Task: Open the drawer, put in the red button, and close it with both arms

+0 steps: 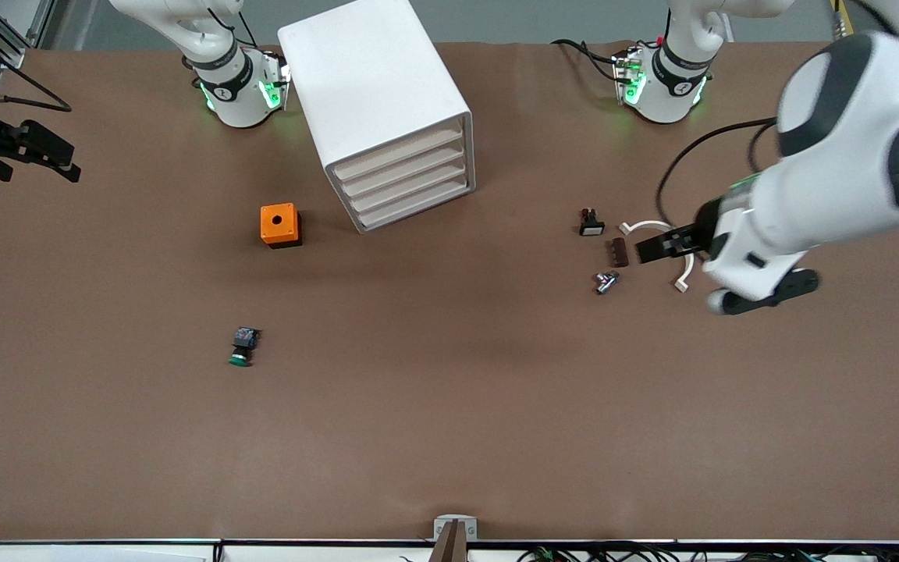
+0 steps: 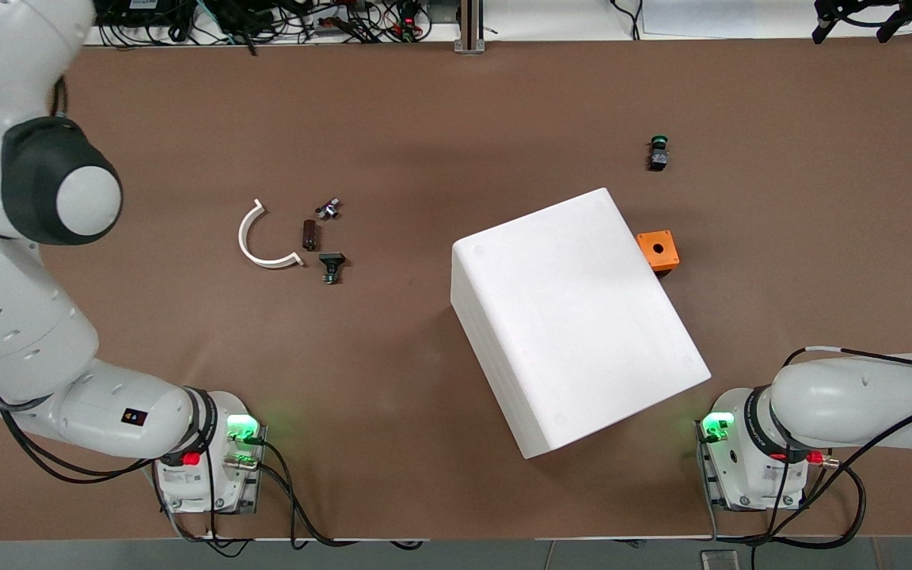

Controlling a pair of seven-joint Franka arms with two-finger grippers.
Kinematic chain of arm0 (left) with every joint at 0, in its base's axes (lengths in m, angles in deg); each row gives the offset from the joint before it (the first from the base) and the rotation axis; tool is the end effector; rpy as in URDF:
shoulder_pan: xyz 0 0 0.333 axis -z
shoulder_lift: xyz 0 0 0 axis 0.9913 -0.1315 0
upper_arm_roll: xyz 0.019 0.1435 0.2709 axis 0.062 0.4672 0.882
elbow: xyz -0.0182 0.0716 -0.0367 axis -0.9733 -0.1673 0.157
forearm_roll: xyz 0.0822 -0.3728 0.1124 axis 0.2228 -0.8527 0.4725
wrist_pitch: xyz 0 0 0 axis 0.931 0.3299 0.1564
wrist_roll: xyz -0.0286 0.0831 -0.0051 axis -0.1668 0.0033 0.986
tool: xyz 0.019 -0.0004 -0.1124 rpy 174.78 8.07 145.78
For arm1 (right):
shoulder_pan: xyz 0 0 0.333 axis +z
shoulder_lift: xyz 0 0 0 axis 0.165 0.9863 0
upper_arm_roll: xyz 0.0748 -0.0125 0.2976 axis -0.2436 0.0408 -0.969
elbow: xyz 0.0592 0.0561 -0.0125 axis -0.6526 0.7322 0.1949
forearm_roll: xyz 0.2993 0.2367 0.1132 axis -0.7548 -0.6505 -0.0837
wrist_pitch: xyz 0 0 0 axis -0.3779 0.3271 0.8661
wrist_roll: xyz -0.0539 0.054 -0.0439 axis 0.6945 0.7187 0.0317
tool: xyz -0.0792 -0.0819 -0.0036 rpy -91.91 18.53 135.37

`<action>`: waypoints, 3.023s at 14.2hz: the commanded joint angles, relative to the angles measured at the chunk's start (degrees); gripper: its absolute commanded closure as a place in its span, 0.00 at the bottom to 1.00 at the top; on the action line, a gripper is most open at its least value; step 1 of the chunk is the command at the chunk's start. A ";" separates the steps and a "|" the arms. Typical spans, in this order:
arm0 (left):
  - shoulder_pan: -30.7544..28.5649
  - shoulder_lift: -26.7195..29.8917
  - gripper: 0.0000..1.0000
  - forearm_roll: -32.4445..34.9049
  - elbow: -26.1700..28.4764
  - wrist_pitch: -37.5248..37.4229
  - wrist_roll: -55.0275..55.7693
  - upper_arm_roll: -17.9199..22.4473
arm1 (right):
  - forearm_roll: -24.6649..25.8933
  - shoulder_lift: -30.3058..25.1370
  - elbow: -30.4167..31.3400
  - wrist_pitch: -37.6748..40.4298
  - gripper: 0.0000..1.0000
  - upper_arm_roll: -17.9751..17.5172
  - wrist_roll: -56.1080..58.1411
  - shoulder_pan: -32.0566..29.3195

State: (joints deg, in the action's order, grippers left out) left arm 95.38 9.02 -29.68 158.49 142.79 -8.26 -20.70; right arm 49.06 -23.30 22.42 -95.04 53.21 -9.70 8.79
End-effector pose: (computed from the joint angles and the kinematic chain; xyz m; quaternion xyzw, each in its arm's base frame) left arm 0.6069 -0.1722 0.5553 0.9847 0.1164 -0.1227 0.0413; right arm 0.5089 -0.0169 0.6194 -1.0000 0.0010 0.0051 0.0019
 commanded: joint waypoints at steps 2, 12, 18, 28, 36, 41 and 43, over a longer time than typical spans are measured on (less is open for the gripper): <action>-3.53 3.62 0.00 5.49 5.15 -1.70 -8.58 -0.69 | -0.41 -1.46 1.39 -1.06 0.00 0.02 1.73 0.01; -10.22 19.89 0.00 6.56 34.34 19.03 -20.46 -0.69 | -1.20 -1.55 1.48 -1.41 0.00 0.20 1.03 -0.26; -11.01 22.52 0.00 6.56 34.52 19.04 -21.26 -0.61 | -1.90 -1.64 1.48 -1.06 0.00 0.29 0.59 -0.43; -11.09 21.83 0.00 7.43 25.40 19.57 -21.17 -0.61 | -2.17 -1.64 1.48 -0.88 0.00 0.29 -0.29 -0.34; -10.92 14.62 0.00 7.61 14.22 19.57 -20.82 -0.61 | -1.11 -1.64 1.57 -1.06 0.00 0.28 -0.20 -0.43; -10.92 14.26 0.00 8.32 14.40 17.55 -20.90 -0.61 | 0.38 -1.64 1.57 -0.88 0.00 0.11 -0.29 -0.43; -10.83 14.35 0.00 8.32 14.48 16.32 -20.82 -0.69 | 0.38 -1.64 1.57 -0.88 0.00 0.11 -0.29 -0.43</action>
State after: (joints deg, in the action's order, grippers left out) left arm 84.90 23.55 -22.79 174.08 161.08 -28.23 -20.91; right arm 48.79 -23.32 22.52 -95.76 53.57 -9.45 8.72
